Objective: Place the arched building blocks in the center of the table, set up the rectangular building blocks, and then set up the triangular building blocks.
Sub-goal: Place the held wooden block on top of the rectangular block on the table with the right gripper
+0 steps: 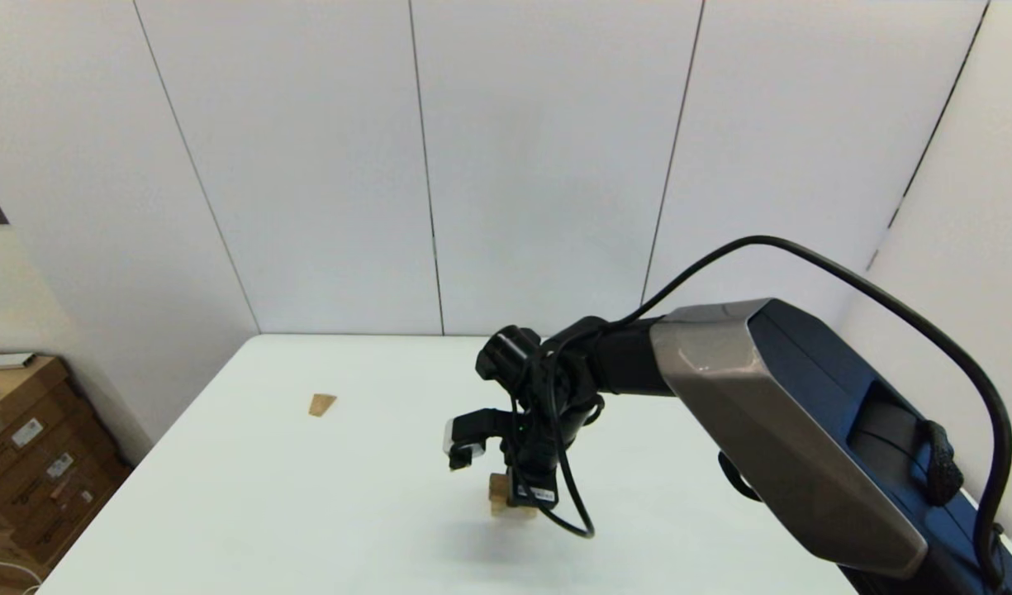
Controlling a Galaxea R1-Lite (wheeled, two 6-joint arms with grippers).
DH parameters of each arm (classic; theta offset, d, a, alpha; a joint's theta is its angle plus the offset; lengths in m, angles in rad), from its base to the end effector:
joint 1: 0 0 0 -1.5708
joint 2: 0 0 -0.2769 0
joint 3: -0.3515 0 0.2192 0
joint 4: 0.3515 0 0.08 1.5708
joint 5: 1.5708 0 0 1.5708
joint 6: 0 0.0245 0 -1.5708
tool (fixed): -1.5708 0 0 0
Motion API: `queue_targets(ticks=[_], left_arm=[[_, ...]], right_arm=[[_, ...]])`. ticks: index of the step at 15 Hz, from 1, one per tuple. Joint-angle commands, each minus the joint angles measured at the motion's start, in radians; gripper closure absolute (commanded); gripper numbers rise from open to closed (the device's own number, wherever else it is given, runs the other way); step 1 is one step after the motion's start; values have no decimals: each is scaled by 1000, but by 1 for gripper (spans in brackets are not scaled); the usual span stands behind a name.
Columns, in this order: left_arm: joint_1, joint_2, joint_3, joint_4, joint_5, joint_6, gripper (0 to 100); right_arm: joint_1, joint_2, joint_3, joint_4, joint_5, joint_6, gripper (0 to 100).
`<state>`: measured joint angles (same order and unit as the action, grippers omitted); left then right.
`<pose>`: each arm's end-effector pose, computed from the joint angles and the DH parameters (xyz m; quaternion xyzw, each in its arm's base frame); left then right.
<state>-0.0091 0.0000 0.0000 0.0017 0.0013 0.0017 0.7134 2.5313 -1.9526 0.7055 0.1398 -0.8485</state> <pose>0.0334 -0.0003 0.0753 0.0009 0.0008 -0.0039 1.0000 0.3531 0.3101 0.0093 -0.4545 0.3871 0.5384 0.5947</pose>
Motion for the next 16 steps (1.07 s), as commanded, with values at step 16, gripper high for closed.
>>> queue_targets(ticks=[16], left_arm=[[0, 2, 0, 0, 0, 0, 0]], right_arm=[[4, 6, -3, 2, -32, -57, 100]])
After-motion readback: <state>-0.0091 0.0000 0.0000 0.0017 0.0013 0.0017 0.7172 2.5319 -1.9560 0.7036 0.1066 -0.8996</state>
